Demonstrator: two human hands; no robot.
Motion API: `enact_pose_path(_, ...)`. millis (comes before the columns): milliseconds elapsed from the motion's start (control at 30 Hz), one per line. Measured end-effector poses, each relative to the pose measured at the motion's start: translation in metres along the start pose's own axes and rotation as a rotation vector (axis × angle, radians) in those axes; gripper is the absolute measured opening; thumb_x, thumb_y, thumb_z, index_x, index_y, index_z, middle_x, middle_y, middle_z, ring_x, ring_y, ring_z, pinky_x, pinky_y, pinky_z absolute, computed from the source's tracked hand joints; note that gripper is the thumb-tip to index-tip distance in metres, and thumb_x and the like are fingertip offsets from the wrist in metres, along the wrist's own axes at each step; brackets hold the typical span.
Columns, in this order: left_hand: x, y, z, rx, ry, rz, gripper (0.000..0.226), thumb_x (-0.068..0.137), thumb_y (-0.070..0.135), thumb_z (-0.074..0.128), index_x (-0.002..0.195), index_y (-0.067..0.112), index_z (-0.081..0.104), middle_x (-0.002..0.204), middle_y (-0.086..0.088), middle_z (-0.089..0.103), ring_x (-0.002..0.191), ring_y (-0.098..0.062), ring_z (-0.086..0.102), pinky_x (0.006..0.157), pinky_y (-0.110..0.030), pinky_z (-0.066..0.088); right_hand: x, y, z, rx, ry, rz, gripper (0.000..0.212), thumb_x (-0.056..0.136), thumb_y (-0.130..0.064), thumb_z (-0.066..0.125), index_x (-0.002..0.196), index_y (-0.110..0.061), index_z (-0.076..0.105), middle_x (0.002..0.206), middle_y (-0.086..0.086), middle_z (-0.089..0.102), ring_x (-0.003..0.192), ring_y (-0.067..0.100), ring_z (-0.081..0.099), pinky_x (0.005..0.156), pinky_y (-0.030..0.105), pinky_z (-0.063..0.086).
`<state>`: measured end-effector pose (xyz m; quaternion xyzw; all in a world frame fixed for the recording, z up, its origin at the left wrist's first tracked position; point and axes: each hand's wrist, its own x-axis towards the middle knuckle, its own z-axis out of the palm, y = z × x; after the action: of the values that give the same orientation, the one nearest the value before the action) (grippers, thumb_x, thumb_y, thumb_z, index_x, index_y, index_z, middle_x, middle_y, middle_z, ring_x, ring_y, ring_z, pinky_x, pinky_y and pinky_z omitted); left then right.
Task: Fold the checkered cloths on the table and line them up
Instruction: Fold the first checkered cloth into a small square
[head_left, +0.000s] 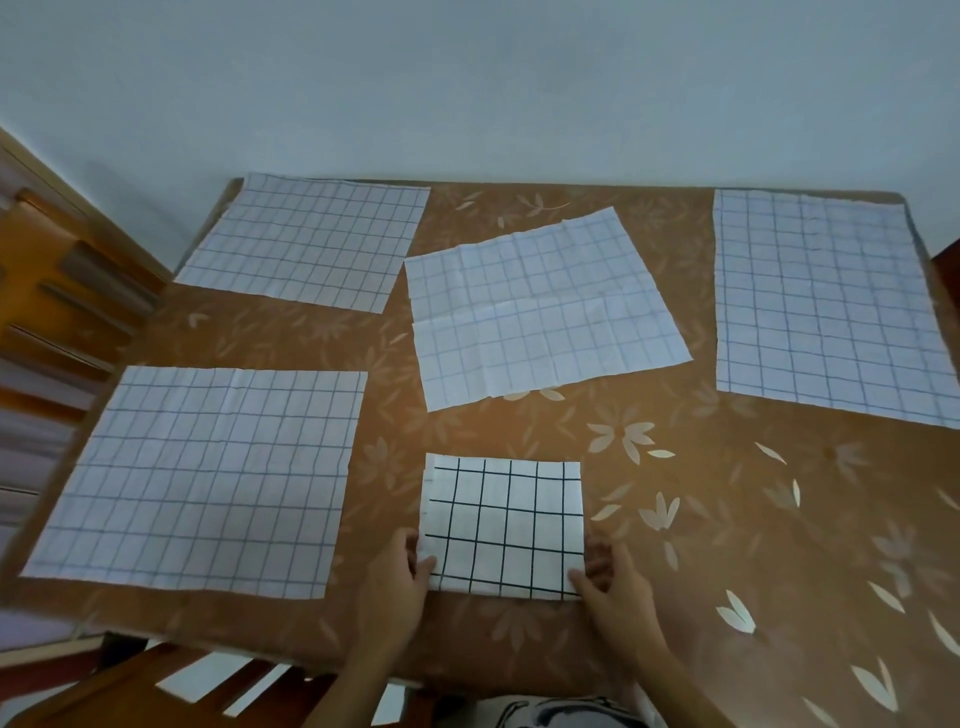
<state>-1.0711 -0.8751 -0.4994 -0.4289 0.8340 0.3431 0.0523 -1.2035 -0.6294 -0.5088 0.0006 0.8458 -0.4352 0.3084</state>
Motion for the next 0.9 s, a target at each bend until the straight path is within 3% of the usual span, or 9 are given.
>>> enact_pose_path(100, 0.002, -0.001, 0.006, 0.175, 0.102, 0.106, 0.037, 0.095, 0.040, 0.061, 0.126, 0.021, 0.055, 0.113, 0.003, 0.061, 0.103, -0.014, 0.060, 0.080, -0.021, 0.045, -0.008, 0.000, 0.002, -0.198, 0.125, -0.156, 0.029, 0.085, -0.025, 0.074, 0.105, -0.024, 0.053, 0.098, -0.009, 0.057, 0.086, 0.009, 0.056, 0.071, 0.023, 0.047)
enact_pose_path(200, 0.006, 0.003, 0.018, 0.317, 0.149, 0.361, 0.038, 0.098, 0.039, 0.054, 0.130, 0.018, 0.057, 0.128, -0.007, 0.060, 0.115, -0.022, 0.058, 0.089, -0.031, 0.053, -0.008, 0.001, 0.008, -0.440, 0.280, -0.416, 0.034, 0.084, -0.015, 0.072, 0.115, -0.014, 0.058, 0.112, -0.002, 0.051, 0.096, 0.014, 0.047, 0.080, 0.033, 0.050)
enact_pose_path(300, 0.008, 0.016, 0.038, 0.432, 0.076, 0.567, 0.046, 0.101, 0.041, 0.036, 0.134, 0.016, 0.055, 0.141, -0.013, 0.055, 0.131, -0.029, 0.052, 0.106, -0.043, 0.046, 0.001, -0.008, 0.027, -0.612, 0.249, -0.544, 0.051, 0.078, -0.010, 0.073, 0.124, -0.017, 0.054, 0.139, 0.008, 0.053, 0.120, 0.026, 0.056, 0.096, 0.040, 0.053)
enact_pose_path(367, 0.010, 0.020, 0.055, 0.470, 0.009, 0.629, 0.047, 0.099, 0.040, 0.037, 0.138, 0.016, 0.050, 0.143, -0.016, 0.054, 0.133, -0.031, 0.052, 0.108, -0.047, 0.045, 0.010, -0.012, 0.047, -0.716, 0.140, -0.604, 0.063, 0.075, -0.013, 0.072, 0.134, -0.015, 0.049, 0.149, 0.013, 0.047, 0.134, 0.029, 0.049, 0.105, 0.040, 0.042)
enact_pose_path(467, 0.013, 0.015, 0.070, 0.503, -0.097, 0.626, 0.052, 0.100, 0.040, 0.036, 0.144, 0.013, 0.039, 0.149, -0.019, 0.047, 0.138, -0.035, 0.045, 0.107, -0.052, 0.045, 0.019, -0.005, 0.071, -0.847, 0.014, -0.649, 0.058, 0.091, -0.025, 0.042, 0.147, -0.009, 0.041, 0.160, 0.012, 0.026, 0.147, 0.026, 0.025, 0.120, 0.045, 0.024)
enact_pose_path(533, 0.011, 0.010, 0.072, 0.522, -0.095, 0.624, 0.053, 0.105, 0.041, 0.026, 0.148, 0.012, 0.036, 0.153, -0.020, 0.040, 0.143, -0.035, 0.038, 0.112, -0.053, 0.039, 0.021, 0.006, 0.073, -0.884, -0.005, -0.624, 0.057, 0.099, -0.032, 0.031, 0.151, -0.007, 0.035, 0.162, 0.012, 0.019, 0.150, 0.024, 0.015, 0.118, 0.042, 0.016)
enact_pose_path(633, 0.005, 0.005, 0.067, 0.585, -0.087, 0.600, 0.061, 0.105, 0.048, 0.013, 0.157, 0.018, 0.024, 0.165, -0.015, 0.016, 0.153, -0.030, 0.015, 0.119, -0.054, 0.021, 0.027, 0.015, 0.060, -0.977, -0.034, -0.632, 0.065, 0.102, -0.047, 0.029, 0.155, -0.008, 0.023, 0.164, 0.012, 0.015, 0.152, 0.024, 0.010, 0.118, 0.042, 0.014)
enact_pose_path(733, 0.000, 0.001, 0.061, 0.588, -0.056, 0.483, 0.070, 0.101, 0.061, 0.017, 0.160, 0.024, 0.005, 0.167, -0.009, -0.005, 0.154, -0.025, -0.005, 0.122, -0.053, 0.006, 0.034, 0.022, 0.041, -1.054, -0.066, -0.638, 0.069, 0.103, -0.053, 0.021, 0.155, -0.008, 0.021, 0.164, 0.012, 0.011, 0.151, 0.026, 0.012, 0.118, 0.045, 0.015)
enact_pose_path(900, -0.001, -0.006, 0.050, 0.579, -0.047, 0.354, 0.081, 0.097, 0.070, 0.026, 0.159, 0.026, 0.000, 0.167, -0.008, -0.011, 0.154, -0.025, -0.009, 0.122, -0.056, 0.008, 0.040, 0.028, 0.015, -1.056, -0.039, -0.561, 0.068, 0.103, -0.053, 0.018, 0.155, -0.009, 0.021, 0.164, 0.010, 0.013, 0.152, 0.024, 0.013, 0.120, 0.044, 0.012)
